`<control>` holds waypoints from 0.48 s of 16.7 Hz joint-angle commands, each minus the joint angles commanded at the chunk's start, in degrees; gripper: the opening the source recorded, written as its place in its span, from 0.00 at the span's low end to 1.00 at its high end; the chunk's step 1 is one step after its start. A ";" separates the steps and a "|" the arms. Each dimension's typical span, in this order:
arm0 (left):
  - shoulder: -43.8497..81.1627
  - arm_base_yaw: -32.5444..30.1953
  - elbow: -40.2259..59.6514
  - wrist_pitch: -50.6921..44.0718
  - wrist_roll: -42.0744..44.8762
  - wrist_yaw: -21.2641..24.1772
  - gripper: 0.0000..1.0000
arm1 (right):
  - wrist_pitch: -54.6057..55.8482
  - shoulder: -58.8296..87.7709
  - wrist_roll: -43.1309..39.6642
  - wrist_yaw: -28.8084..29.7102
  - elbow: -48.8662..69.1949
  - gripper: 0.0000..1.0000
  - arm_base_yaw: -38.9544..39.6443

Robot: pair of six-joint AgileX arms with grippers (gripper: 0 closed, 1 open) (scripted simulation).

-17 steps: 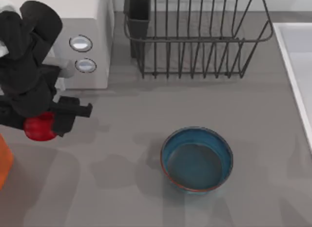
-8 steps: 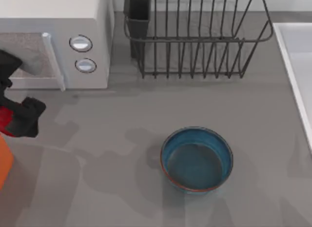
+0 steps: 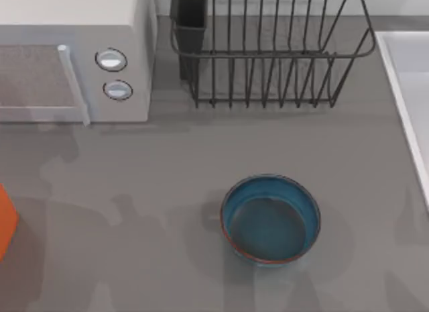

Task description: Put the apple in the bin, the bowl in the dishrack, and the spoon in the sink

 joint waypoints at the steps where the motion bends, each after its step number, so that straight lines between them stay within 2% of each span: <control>1: -0.62 1.28 -0.14 -0.39 4.83 0.15 0.00 | 0.00 0.00 0.00 0.00 0.00 1.00 0.00; 8: -5.16 6.72 -1.84 -2.11 31.91 0.75 0.00 | 0.00 0.00 0.00 0.00 0.00 1.00 0.00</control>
